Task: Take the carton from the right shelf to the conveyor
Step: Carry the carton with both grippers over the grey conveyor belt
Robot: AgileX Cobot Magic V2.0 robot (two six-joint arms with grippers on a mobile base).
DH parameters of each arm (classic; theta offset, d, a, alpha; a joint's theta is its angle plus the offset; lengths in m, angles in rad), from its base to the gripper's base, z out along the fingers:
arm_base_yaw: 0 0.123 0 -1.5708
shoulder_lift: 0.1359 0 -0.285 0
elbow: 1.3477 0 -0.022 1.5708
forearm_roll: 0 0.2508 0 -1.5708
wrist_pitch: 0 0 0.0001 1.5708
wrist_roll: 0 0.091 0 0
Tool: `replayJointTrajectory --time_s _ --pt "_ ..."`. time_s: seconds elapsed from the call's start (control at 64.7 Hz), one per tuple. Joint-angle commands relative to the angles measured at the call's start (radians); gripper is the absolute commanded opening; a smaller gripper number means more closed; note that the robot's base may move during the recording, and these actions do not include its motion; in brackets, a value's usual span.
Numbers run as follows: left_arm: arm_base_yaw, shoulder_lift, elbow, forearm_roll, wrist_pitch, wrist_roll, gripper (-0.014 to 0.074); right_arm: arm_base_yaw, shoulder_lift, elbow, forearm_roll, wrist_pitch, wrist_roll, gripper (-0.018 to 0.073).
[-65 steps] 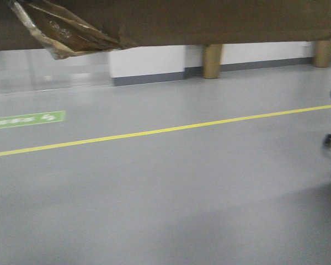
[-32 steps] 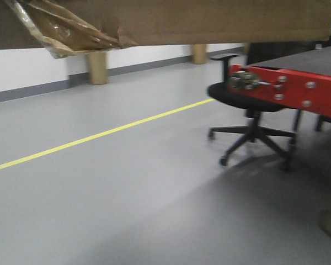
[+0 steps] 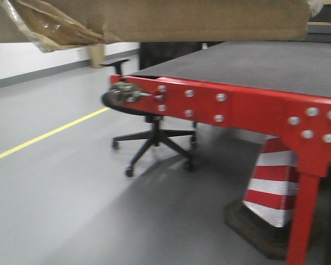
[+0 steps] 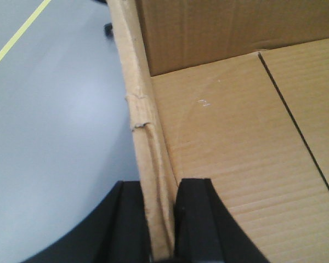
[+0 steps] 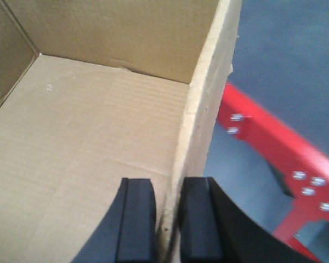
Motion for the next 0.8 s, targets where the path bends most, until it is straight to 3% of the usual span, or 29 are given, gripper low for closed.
replayJointTrajectory --time_s 0.0,0.201,0.788 --pt "0.005 -0.009 0.000 0.138 -0.006 0.012 -0.0017 -0.004 -0.022 -0.006 -0.034 -0.021 -0.020 -0.0069" --pt "0.005 -0.009 0.000 0.171 -0.006 0.012 -0.0017 -0.004 -0.022 -0.006 -0.034 -0.021 -0.020 -0.0069" --pt "0.005 -0.009 0.000 0.173 -0.006 0.012 -0.0017 -0.004 -0.022 -0.006 -0.034 -0.021 -0.020 -0.0069"
